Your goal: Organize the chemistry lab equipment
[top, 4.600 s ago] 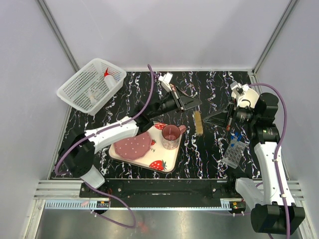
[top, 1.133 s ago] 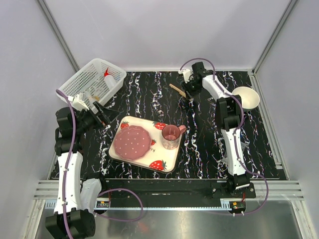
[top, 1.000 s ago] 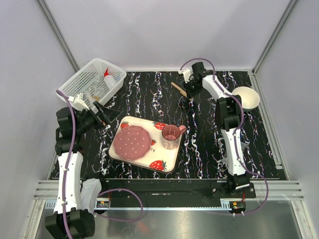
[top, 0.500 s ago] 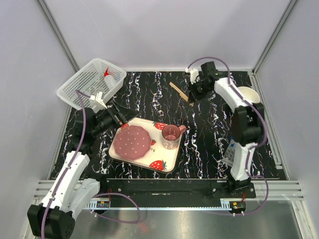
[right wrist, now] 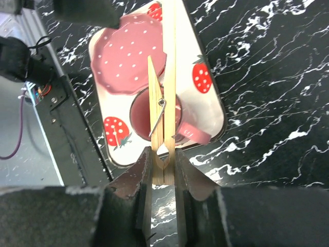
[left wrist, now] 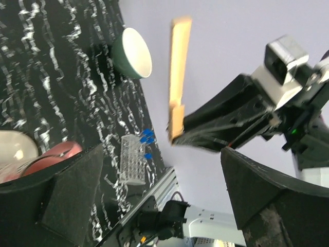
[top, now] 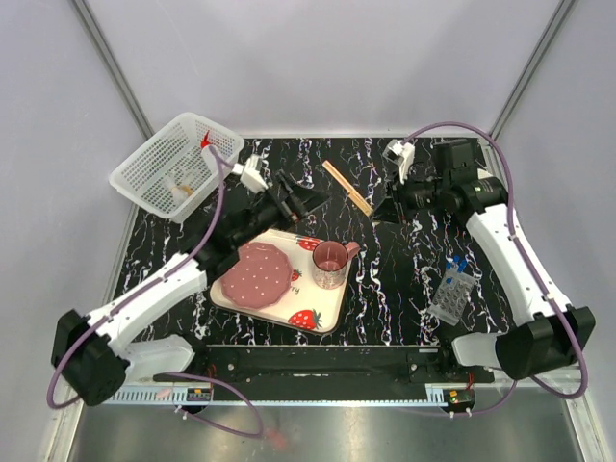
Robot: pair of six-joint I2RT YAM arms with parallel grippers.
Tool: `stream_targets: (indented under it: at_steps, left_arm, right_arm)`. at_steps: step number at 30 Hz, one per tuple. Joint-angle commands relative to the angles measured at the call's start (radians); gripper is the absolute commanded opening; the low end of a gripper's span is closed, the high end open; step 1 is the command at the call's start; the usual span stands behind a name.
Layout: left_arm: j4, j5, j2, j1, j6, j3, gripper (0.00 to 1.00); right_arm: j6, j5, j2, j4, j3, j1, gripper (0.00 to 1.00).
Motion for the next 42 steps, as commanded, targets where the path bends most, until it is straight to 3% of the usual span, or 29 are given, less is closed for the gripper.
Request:
stream_targets:
  at_steps: [1, 6, 16, 22, 29, 30, 32, 34, 35, 37, 38, 39, 42]
  left_arm:
    - [0.101, -0.162, 0.092, -0.101, -0.002, 0.123, 0.99]
    - [0.065, -0.261, 0.196, -0.180, 0.005, 0.212, 0.98]
    - [-0.033, -0.364, 0.301, -0.261, 0.042, 0.337, 0.68]
    - [-0.053, -0.341, 0.328, -0.278, 0.032, 0.351, 0.58]
    - [-0.056, -0.289, 0.355, -0.280, 0.027, 0.358, 0.35]
    - [-0.050, -0.283, 0.356, -0.280, 0.028, 0.357, 0.24]
    - [-0.027, -0.265, 0.358, -0.280, 0.038, 0.354, 0.15]
    - [-0.022, -0.248, 0.353, -0.272, 0.061, 0.354, 0.09]
    - [-0.025, -0.222, 0.347, -0.263, 0.071, 0.355, 0.07]
    - [-0.051, -0.209, 0.309, -0.232, 0.129, 0.348, 0.06]
    - [-0.101, -0.186, 0.289, -0.220, 0.159, 0.346, 0.06]
    - [-0.129, -0.186, 0.245, -0.189, 0.195, 0.346, 0.06]
    - [-0.328, -0.185, 0.151, -0.092, 0.358, 0.358, 0.06]
  right_arm:
    - [-0.003, -0.076, -0.090, -0.011, -0.064, -0.008, 0.13]
    - [0.001, -0.103, -0.153, 0.001, -0.098, -0.023, 0.13]
    - [0.015, -0.095, -0.212, 0.050, -0.166, -0.044, 0.13]
    - [0.021, -0.075, -0.225, 0.076, -0.193, -0.048, 0.13]
    - [0.023, -0.076, -0.224, 0.089, -0.200, -0.048, 0.14]
    - [0.024, -0.076, -0.222, 0.089, -0.201, -0.048, 0.14]
    - [0.018, -0.080, -0.228, 0.090, -0.204, -0.049, 0.16]
    - [0.006, -0.078, -0.242, 0.089, -0.212, -0.049, 0.29]
    - [0.000, -0.075, -0.259, 0.087, -0.213, -0.054, 0.50]
    - [-0.025, -0.079, -0.282, 0.067, -0.207, -0.075, 0.72]
    - [-0.031, -0.086, -0.307, 0.063, -0.206, -0.087, 0.95]
    - [-0.034, -0.105, -0.323, 0.061, -0.209, -0.121, 1.00]
    - [-0.040, -0.150, -0.379, 0.061, -0.232, -0.198, 1.00]
